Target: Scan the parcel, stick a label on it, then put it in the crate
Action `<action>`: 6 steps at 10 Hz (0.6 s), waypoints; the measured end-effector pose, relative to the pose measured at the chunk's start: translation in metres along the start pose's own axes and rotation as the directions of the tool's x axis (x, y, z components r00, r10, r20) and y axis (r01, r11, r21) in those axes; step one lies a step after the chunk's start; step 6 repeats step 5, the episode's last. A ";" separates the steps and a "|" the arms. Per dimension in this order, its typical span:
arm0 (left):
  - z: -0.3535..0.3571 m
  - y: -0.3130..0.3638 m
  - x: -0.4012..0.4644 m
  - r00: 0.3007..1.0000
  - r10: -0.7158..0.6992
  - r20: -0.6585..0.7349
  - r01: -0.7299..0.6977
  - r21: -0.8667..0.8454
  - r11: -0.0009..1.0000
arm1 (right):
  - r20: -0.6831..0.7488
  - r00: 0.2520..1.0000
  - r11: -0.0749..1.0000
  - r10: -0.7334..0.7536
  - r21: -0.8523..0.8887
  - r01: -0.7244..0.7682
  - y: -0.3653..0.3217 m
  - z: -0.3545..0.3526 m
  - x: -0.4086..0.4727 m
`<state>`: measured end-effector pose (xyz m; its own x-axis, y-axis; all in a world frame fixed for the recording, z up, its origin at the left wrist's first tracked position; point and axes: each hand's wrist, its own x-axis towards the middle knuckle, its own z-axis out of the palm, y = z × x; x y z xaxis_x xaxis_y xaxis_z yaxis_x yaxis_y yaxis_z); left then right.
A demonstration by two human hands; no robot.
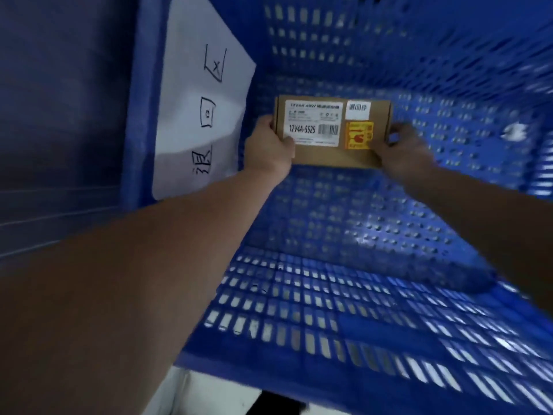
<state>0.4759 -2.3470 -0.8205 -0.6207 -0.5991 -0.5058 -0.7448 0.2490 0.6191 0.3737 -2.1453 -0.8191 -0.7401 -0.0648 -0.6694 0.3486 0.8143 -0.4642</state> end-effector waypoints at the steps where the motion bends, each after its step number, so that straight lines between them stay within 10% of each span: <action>1: 0.012 -0.007 0.011 0.998 -0.018 -0.063 0.015 -0.059 0.998 | -0.054 0.997 0.998 -0.061 -0.008 0.061 0.004 0.012 0.021; 6: -0.011 0.034 -0.014 0.998 0.041 0.047 -0.048 0.158 0.986 | 0.177 0.982 0.988 -0.068 -0.126 0.091 -0.013 -0.023 -0.013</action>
